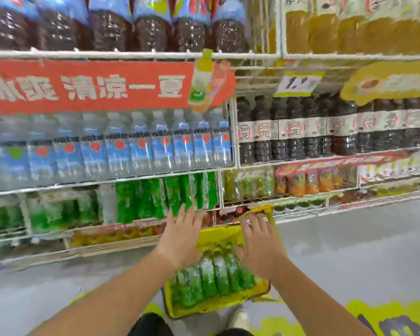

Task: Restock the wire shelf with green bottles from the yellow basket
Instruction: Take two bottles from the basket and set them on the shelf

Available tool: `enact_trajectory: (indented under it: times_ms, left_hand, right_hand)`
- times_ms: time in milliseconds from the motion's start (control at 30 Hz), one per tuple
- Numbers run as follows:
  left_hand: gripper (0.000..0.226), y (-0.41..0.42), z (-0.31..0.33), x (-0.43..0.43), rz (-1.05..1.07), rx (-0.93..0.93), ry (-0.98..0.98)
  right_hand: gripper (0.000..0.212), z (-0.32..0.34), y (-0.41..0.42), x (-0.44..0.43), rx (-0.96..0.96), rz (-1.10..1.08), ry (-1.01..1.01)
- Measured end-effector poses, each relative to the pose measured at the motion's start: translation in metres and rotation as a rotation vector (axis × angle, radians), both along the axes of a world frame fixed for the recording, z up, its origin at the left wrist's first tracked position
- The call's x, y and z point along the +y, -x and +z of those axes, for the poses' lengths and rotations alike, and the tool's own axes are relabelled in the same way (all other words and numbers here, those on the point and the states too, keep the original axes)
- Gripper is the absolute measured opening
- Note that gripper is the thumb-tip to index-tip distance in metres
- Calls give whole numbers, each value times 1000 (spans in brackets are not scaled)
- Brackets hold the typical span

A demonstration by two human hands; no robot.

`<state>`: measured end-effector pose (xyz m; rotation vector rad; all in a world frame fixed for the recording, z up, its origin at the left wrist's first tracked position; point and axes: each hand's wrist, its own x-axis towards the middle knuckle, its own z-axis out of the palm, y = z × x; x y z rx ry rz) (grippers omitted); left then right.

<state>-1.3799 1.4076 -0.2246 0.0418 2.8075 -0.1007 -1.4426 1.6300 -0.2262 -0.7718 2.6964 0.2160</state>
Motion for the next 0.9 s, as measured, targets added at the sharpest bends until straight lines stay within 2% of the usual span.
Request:
enact_trajectory:
  times_ms: [200, 367, 600, 733, 900]
  left_hand:
    - [108, -18, -26, 25, 208, -107, 5]
    - [106, -27, -80, 32, 285, -240, 18]
    - [107, -42, -190, 38, 326, -340, -5]
    - [112, -51, -256, 37, 307, -466, -35]
    - [114, -47, -326, 39, 387, -477, -145]
  right_hand:
    - [80, -42, 29, 14, -125, 170, -26]
    - [82, -105, 30, 15, -238, 226, -38]
    - [84, -217, 15, 20, -345, 155, -23]
    - [84, -282, 0, 27, -438, 152, -70]
    - [84, -350, -12, 27, -512, 87, -79]
